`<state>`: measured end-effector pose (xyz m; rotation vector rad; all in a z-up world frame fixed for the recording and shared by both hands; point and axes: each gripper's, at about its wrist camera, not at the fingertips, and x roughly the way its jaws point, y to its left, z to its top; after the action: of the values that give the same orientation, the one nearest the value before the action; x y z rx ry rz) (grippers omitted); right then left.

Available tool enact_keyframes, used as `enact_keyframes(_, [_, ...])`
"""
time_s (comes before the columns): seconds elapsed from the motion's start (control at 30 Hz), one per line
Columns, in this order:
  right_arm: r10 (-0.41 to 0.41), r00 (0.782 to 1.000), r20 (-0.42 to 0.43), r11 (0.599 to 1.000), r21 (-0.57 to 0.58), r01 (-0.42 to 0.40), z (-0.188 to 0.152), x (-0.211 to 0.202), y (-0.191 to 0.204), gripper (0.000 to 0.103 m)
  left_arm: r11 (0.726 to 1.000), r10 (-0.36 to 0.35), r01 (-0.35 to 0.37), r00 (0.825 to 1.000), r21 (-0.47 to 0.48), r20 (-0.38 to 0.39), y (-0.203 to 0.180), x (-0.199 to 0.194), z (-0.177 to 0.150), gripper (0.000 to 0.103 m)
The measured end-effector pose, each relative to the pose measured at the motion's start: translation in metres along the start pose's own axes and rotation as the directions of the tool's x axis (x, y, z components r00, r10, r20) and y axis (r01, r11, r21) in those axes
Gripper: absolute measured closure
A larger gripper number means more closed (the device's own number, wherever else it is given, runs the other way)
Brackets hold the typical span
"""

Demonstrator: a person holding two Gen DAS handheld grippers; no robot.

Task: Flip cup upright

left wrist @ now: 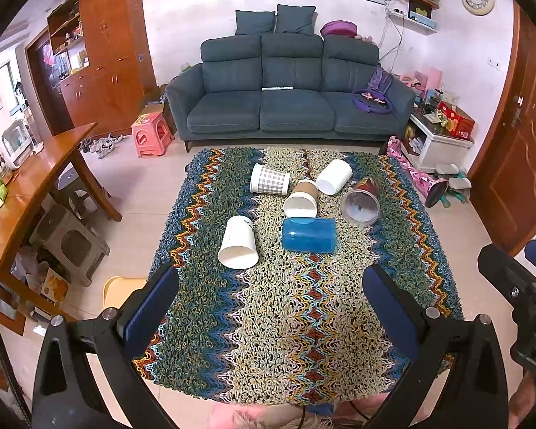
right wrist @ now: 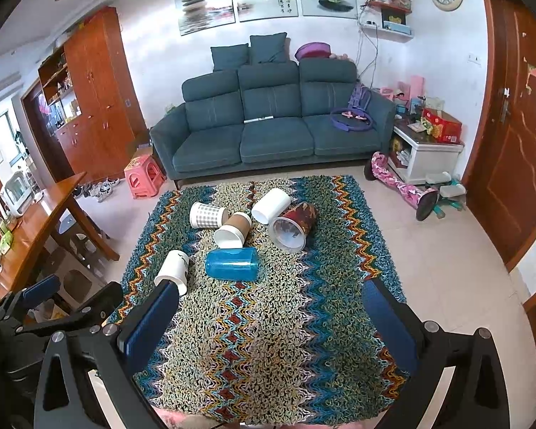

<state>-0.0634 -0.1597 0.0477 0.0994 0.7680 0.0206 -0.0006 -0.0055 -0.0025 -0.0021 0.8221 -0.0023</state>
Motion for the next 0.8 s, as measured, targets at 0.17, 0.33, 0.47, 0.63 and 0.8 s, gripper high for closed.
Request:
enact_keyframes(0.17, [0.0, 1.0, -0.002, 1.0, 0.004, 0.0, 0.0, 0.002, 0.0, 0.001, 1.0, 0.001, -0.001, 1.0, 0.001, -0.002, -0.003, 0.003, -0.003, 0.001])
enact_keyframes(0.33, [-0.004, 1.0, -0.004, 1.0, 0.005, 0.004, -0.001, 0.005, 0.001, 0.001, 1.0, 0.001, -0.001, 1.0, 0.002, -0.007, -0.004, 0.006, -0.005, 0.001])
enact_keyframes(0.47, [-0.002, 1.0, -0.016, 1.0, 0.01, 0.002, -0.002, 0.012, -0.002, 0.001, 1.0, 0.0, 0.0, 1.0, 0.007, -0.018, -0.005, 0.02, -0.003, 0.001])
enact_keyframes(0.63, [0.002, 0.999, -0.039, 1.0, 0.018, -0.001, 0.004, 0.022, -0.007, 0.001, 1.0, -0.001, 0.002, 1.0, 0.019, -0.02, -0.003, 0.028, 0.001, 0.001])
enact_keyframes(0.8, [-0.011, 0.998, -0.065, 0.999, 0.03, 0.013, 0.006, 0.036, -0.013, 0.001, 0.999, 0.003, -0.002, 1.0, 0.052, -0.022, -0.006, 0.036, 0.008, 0.001])
